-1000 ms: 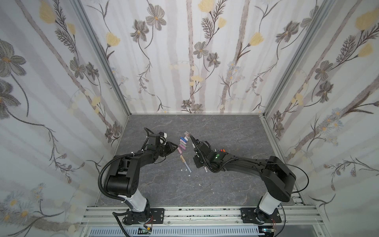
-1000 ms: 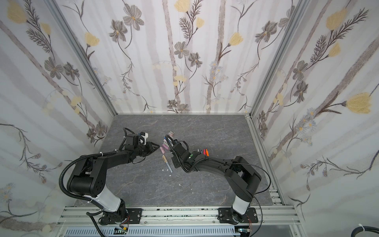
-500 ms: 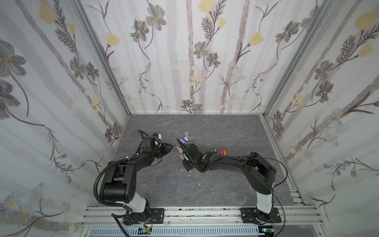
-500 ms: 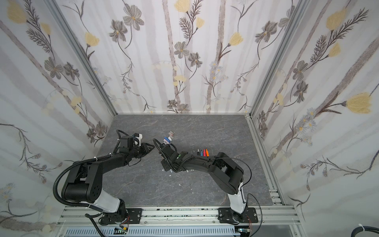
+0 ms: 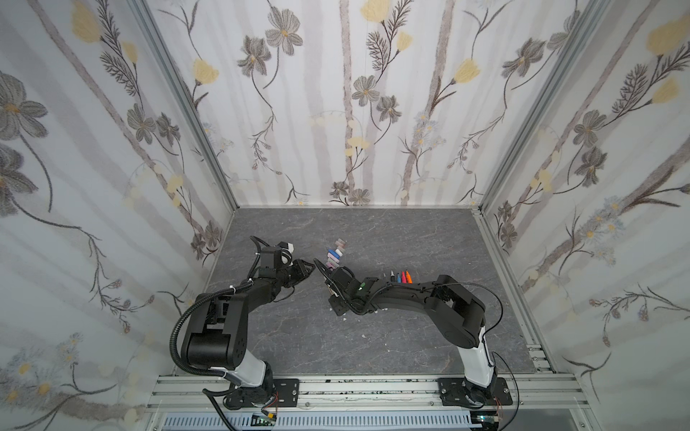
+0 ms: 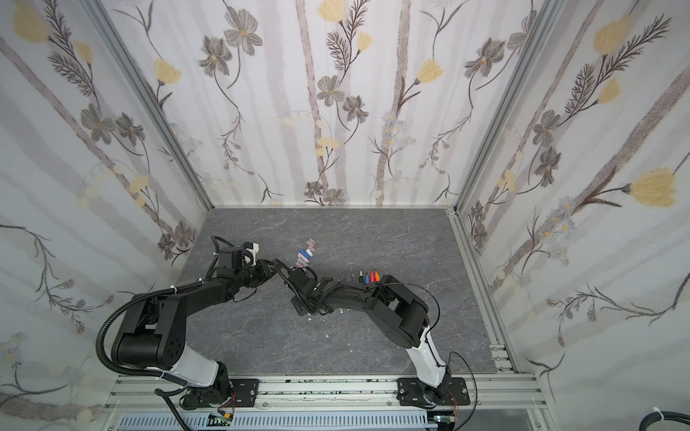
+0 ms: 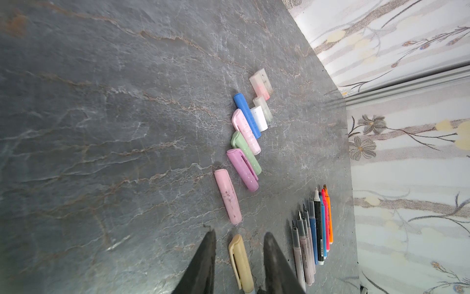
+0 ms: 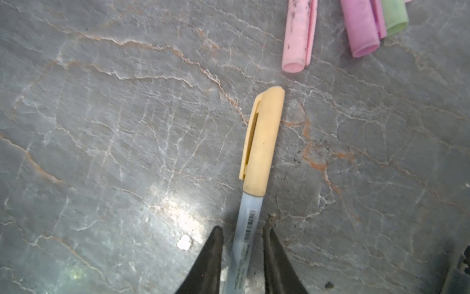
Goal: Remove pen caps from pens
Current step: Pick up the pen from the center of the table.
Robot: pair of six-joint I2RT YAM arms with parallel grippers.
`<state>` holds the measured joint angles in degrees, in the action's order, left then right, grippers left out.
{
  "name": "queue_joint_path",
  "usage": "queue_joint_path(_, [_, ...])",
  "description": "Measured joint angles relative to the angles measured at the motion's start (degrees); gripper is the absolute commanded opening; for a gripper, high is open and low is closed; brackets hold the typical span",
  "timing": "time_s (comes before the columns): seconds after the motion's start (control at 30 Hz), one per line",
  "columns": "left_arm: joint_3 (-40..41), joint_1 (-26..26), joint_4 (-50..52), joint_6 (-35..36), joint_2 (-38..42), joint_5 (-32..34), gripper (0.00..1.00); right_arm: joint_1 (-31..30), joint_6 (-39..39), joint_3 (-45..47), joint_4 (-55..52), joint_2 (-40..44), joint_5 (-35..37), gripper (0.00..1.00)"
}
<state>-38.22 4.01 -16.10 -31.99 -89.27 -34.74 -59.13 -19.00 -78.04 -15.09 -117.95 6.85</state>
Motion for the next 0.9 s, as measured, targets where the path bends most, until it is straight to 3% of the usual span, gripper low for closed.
queue_joint_path(0.1, [0.0, 0.0, 0.0, 0.0, 0.0, 0.0, 0.31, 0.0, 0.0, 0.0, -0.1, -0.2, 0.7, 0.27])
queue_joint_path(0.5, [0.0, 0.0, 0.0, 0.0, 0.8, -1.6, 0.31, -0.2, -0.2, 0.7, -0.1, 0.3, 2.4, 0.04])
queue_joint_path(0.9, [0.1, 2.6, -0.1, -1.3, 3.1, -4.6, 0.33, 4.3, -1.1, 7.1, 0.3, 11.0, -1.1, 0.00])
